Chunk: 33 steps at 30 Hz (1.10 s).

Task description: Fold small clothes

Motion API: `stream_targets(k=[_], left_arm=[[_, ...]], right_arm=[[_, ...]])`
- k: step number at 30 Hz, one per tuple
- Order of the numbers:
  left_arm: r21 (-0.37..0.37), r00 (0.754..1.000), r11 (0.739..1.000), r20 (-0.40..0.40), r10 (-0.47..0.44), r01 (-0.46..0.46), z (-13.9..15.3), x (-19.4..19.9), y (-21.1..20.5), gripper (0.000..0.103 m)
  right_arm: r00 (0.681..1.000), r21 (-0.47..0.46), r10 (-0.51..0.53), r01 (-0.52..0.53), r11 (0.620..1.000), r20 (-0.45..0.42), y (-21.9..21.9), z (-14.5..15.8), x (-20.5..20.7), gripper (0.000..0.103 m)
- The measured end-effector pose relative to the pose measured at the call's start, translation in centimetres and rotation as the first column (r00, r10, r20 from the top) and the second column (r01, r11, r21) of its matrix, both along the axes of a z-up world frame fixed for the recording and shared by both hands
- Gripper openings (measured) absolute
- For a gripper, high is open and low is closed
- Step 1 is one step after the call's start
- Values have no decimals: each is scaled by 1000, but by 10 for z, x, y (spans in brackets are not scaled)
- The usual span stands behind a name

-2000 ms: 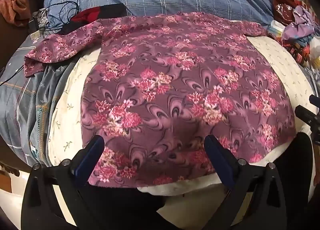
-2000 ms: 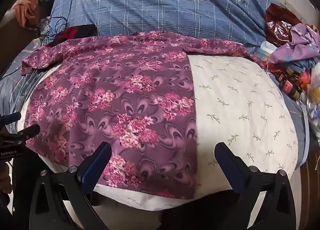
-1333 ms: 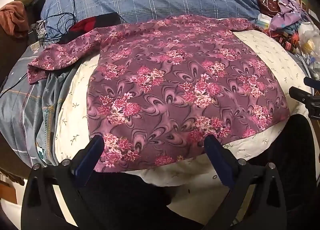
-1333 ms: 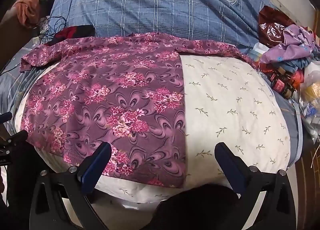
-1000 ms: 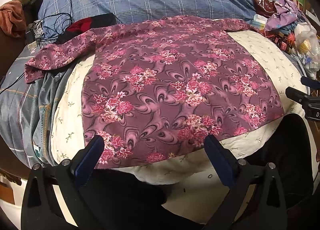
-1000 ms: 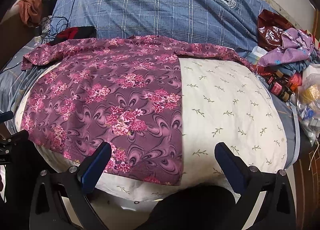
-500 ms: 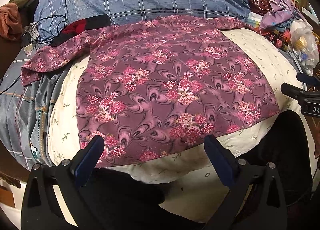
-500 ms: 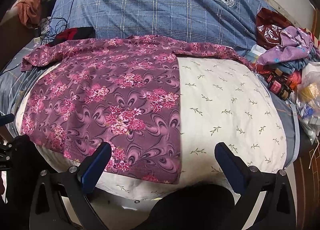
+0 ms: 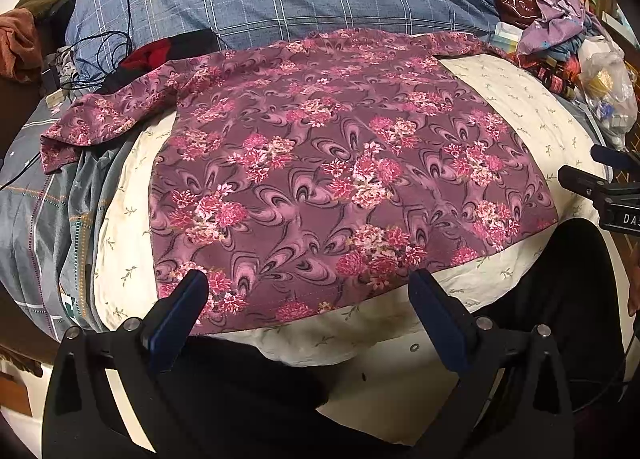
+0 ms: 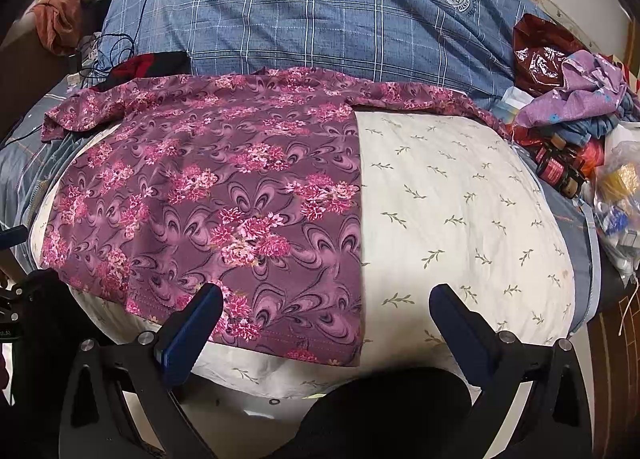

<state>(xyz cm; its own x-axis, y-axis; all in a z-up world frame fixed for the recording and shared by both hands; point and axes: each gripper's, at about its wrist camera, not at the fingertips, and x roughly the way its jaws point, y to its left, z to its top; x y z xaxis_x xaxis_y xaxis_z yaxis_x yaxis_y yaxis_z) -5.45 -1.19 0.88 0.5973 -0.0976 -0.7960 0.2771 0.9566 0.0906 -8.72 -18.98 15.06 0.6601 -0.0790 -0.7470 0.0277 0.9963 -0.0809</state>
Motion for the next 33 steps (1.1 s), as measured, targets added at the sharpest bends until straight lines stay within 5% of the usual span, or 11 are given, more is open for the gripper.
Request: stream_targets(k=[33], left_arm=[[-25,1000,1000,-22,-19,18,0,6,-10,101]], right_arm=[[1000,11,0,0,1000,-6,0,-4,6,103]])
